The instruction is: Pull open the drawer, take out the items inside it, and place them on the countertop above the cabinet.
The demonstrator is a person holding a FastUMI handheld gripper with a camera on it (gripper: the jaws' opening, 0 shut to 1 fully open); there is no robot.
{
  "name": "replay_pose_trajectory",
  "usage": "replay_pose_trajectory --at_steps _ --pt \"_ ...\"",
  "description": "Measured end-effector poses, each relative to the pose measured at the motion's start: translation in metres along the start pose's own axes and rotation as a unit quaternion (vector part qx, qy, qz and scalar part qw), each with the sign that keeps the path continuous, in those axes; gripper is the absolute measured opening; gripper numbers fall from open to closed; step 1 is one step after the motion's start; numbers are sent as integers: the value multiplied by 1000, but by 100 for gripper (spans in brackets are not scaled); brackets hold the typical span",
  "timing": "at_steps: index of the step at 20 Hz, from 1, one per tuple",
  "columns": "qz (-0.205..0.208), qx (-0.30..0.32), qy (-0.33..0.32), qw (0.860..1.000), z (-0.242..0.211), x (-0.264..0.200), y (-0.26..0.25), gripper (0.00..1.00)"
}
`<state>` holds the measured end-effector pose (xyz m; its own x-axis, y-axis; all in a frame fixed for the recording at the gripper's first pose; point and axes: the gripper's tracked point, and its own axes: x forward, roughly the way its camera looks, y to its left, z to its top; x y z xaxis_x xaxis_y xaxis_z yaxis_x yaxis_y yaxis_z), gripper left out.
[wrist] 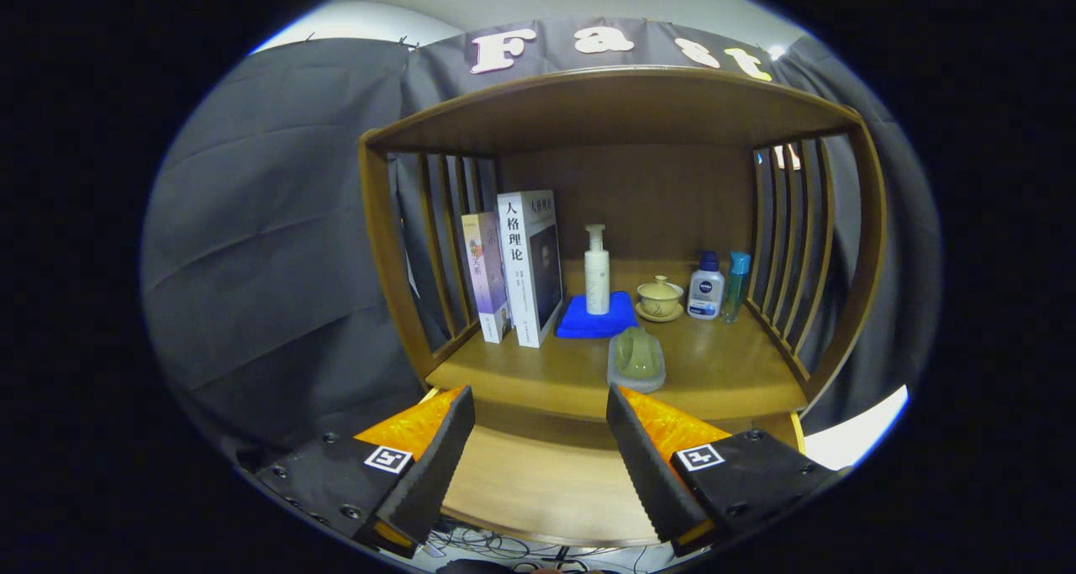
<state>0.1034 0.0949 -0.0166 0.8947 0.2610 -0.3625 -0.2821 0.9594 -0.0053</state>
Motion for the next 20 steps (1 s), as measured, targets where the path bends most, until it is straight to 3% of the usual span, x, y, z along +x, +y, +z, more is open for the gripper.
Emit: replay_pose_trajectory --at_steps 2,6,11,16,20 --pt "-5 -8 13 1000 -25 -13 12 98" --pt "-2 34 8 999 -64 -32 30 98" --pt "-29 47 24 998 -120 -45 20 98" --pt "-72 21 -6 997 -152 -57 0 98" --pt "-72 56 -21 996 -177 -56 -12 98"
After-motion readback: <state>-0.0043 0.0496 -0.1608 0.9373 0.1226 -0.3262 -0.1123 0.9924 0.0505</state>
